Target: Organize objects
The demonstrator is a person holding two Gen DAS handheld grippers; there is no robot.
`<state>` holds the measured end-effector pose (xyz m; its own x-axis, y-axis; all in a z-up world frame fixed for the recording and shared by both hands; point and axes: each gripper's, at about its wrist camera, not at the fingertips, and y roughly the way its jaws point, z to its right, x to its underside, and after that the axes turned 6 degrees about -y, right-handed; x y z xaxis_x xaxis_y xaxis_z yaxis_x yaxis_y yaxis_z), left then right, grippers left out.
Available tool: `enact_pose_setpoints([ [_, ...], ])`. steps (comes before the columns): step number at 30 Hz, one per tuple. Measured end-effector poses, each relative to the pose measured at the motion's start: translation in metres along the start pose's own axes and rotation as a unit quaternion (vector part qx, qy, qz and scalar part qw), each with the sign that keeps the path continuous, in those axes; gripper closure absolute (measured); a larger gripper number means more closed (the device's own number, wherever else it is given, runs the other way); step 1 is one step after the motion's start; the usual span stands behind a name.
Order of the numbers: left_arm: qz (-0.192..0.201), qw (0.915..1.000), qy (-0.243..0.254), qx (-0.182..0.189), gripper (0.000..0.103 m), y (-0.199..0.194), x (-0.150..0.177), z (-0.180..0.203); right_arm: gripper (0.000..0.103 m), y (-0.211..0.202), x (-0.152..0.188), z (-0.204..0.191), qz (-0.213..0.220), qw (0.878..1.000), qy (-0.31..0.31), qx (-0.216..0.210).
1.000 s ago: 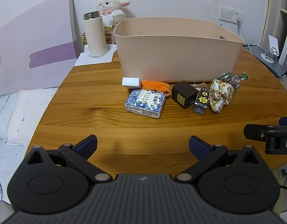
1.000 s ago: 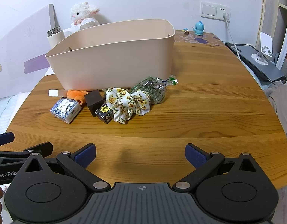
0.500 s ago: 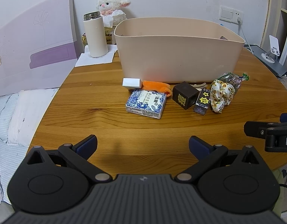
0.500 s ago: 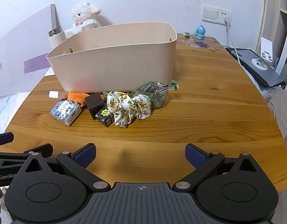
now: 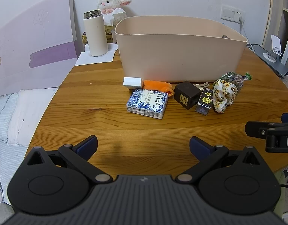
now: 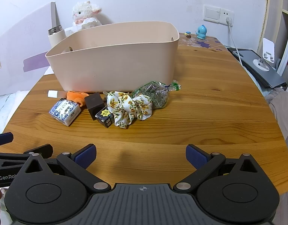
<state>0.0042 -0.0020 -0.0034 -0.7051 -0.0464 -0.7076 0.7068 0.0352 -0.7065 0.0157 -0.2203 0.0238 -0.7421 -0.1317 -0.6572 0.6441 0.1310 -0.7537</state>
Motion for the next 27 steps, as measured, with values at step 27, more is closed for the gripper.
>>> enact_pose_setpoints([
  [27, -0.028, 0.9994, -0.011, -0.015, 0.0, 0.06, -0.016, -0.003, 0.0, 0.047, -0.023, 0.01, -0.009, 1.0, -0.004, 0.003],
])
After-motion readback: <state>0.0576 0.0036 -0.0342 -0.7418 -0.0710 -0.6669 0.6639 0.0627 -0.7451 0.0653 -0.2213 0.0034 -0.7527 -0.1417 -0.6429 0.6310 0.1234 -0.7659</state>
